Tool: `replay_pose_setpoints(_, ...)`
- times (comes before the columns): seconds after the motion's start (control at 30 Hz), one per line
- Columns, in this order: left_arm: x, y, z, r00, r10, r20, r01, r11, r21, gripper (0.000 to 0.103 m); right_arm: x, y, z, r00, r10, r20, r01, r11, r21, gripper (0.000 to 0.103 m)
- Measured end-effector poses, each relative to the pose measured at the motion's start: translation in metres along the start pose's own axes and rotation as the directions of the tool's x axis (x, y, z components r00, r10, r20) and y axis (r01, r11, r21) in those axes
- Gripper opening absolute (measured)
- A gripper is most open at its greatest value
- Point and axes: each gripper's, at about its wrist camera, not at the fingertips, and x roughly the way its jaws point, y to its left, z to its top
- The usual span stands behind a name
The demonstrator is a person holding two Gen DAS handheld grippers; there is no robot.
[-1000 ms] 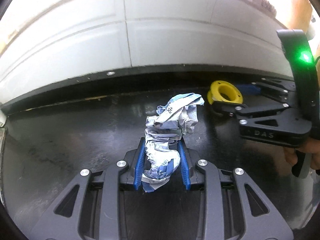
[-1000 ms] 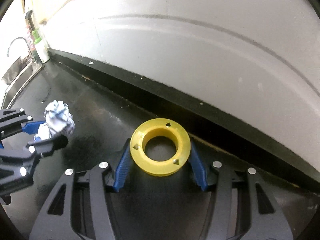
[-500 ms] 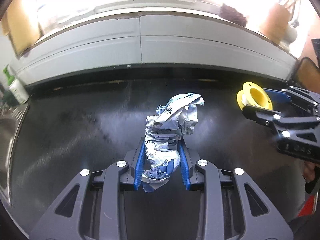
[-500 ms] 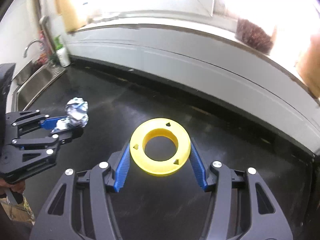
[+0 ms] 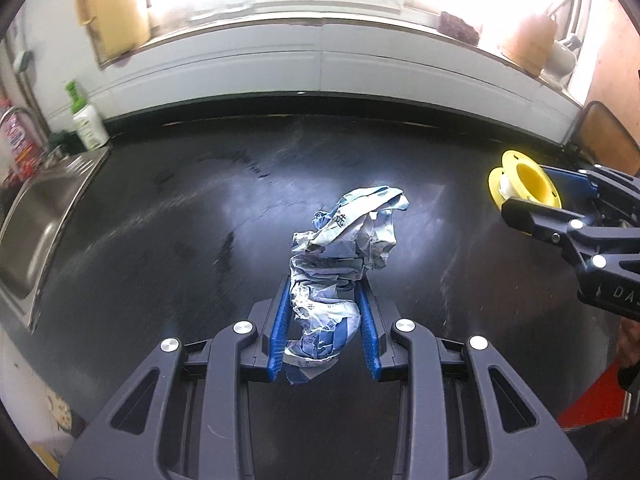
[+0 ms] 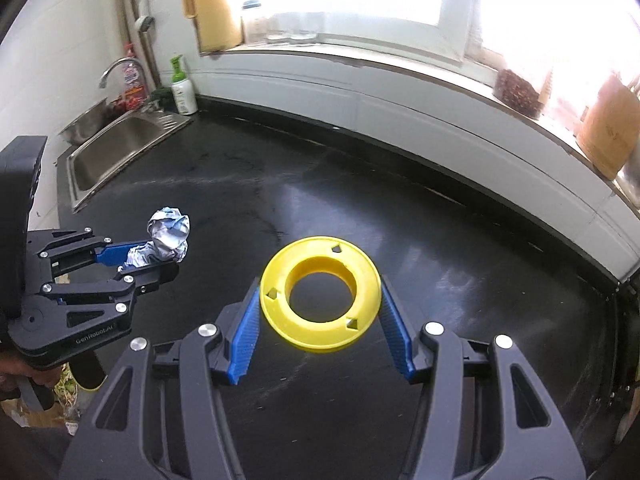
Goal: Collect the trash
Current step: 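Carry the foil and tape roll to the floor bin and open both tools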
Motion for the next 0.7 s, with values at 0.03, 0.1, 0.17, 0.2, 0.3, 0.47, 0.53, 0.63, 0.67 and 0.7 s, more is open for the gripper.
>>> replay_pose_setpoints(0.03, -0.005, 0.005, -0.004, 1.0, 0.008, 0.002, -0.008, 1.0, -0.007, 0.031, -0.002, 0.009, 0.001, 1.0, 0.008, 0.003, -0.008, 1.0, -0.006, 0.055)
replay_pose_setpoints(0.1, -0.015, 0.017, -0.014, 1.0, 0.021, 0.007, -0.021, 0.999, -0.028, 0.031, -0.005, 0.025, 0.002, 1.0, 0.019, 0.003, -0.019, 0.999, -0.026, 0.055)
replay_pose_setpoints(0.17, -0.023, 0.028, -0.021, 0.999, 0.038, 0.011, -0.038, 0.998, -0.052, 0.031, -0.005, 0.045, 0.005, 0.999, 0.042, -0.002, -0.043, 0.998, -0.054, 0.055)
replay_pose_setpoints(0.2, -0.028, 0.035, -0.027, 0.999, 0.049, 0.014, -0.048, 0.997, -0.068, 0.031, -0.005, 0.054, 0.006, 0.999, 0.053, -0.005, -0.053, 0.996, -0.066, 0.055)
replay_pose_setpoints(0.3, -0.05, 0.068, -0.052, 0.994, 0.106, 0.017, -0.102, 0.985, -0.139, 0.031, -0.001, 0.094, 0.008, 0.993, 0.112, -0.023, -0.114, 0.986, -0.121, 0.055)
replay_pose_setpoints(0.47, -0.084, 0.128, -0.109, 0.976, 0.215, -0.024, -0.213, 0.936, -0.278, 0.031, 0.008, 0.188, 0.008, 0.964, 0.255, -0.08, -0.267, 0.93, -0.254, 0.055)
replay_pose_setpoints(0.53, -0.101, 0.16, -0.147, 0.962, 0.263, -0.066, -0.269, 0.894, -0.359, 0.031, 0.013, 0.234, 0.005, 0.937, 0.328, -0.124, -0.35, 0.886, -0.304, 0.055)
replay_pose_setpoints(0.63, -0.12, 0.2, -0.205, 0.939, 0.315, -0.141, -0.344, 0.817, -0.464, 0.031, 0.021, 0.301, -0.004, 0.884, 0.423, -0.202, -0.468, 0.805, -0.364, 0.055)
replay_pose_setpoints(0.67, -0.124, 0.21, -0.22, 0.933, 0.322, -0.157, -0.357, 0.795, -0.49, 0.031, 0.023, 0.321, -0.008, 0.868, 0.443, -0.225, -0.497, 0.779, -0.383, 0.055)
replay_pose_setpoints(0.7, -0.128, 0.222, -0.238, 0.929, 0.327, -0.177, -0.37, 0.769, -0.522, 0.031, 0.026, 0.342, -0.013, 0.85, 0.463, -0.249, -0.526, 0.751, -0.399, 0.055)
